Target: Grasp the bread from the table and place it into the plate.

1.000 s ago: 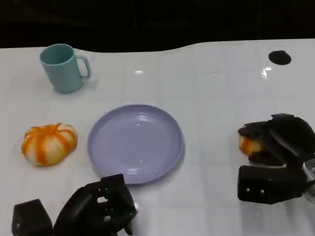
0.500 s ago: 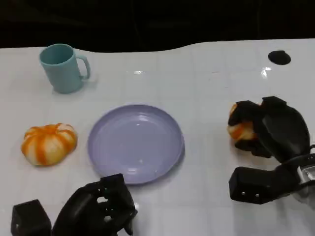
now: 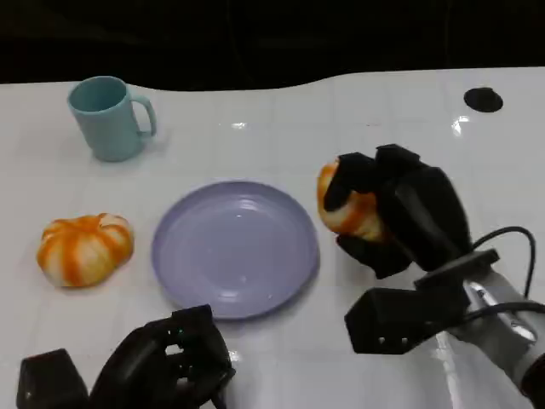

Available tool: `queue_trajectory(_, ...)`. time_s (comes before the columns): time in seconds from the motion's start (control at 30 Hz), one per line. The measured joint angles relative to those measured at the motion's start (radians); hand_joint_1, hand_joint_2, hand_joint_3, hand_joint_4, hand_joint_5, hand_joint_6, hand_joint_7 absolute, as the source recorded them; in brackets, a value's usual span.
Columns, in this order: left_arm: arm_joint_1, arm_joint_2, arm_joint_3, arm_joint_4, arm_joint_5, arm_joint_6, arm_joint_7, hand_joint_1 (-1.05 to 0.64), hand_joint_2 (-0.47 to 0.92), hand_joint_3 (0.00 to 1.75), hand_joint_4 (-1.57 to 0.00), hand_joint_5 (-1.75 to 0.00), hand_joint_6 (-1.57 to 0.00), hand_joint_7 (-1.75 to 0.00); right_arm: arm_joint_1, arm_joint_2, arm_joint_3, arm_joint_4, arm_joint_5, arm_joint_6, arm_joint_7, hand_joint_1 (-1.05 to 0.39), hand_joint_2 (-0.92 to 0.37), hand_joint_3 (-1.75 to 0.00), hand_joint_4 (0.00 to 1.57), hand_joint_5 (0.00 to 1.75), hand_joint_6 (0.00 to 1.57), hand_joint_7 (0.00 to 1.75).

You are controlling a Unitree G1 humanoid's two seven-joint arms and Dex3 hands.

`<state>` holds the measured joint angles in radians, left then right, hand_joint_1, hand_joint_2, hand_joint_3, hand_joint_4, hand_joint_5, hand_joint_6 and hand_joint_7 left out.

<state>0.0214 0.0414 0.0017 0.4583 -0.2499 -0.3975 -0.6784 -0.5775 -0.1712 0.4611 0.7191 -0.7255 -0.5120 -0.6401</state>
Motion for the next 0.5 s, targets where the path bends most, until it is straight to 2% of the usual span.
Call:
queue_trajectory(0.13,0.0,0.001,0.0,0.0,0.008,-0.003,0.004,-0.55,0.71,0.55,-0.81,-1.75,-0.77,-1.44,-0.023,0.036,0.003,0.007,-0.007,-0.007,0.004,-0.13,-0.13,-1.56,1.06,1.75,0.83,1.75)
queue_trajectory(0.37,-0.002,0.0,0.001,0.001,0.006,0.003,0.004,-0.53,0.69,0.56,-0.81,-1.75,-0.77,-1.43,-0.095,0.123,0.021,0.072,-0.005,-0.021,0.029,-0.11,-0.14,-1.59,1.07,1.75,0.83,1.75)
queue_trajectory(0.5,-0.002,-0.001,0.002,0.001,0.006,0.006,0.004,-0.54,0.69,0.57,-0.8,-1.75,-0.77,-1.43,-0.131,0.166,0.025,0.114,-0.004,-0.022,0.043,-0.12,-0.18,-1.55,1.05,1.75,0.8,1.75)
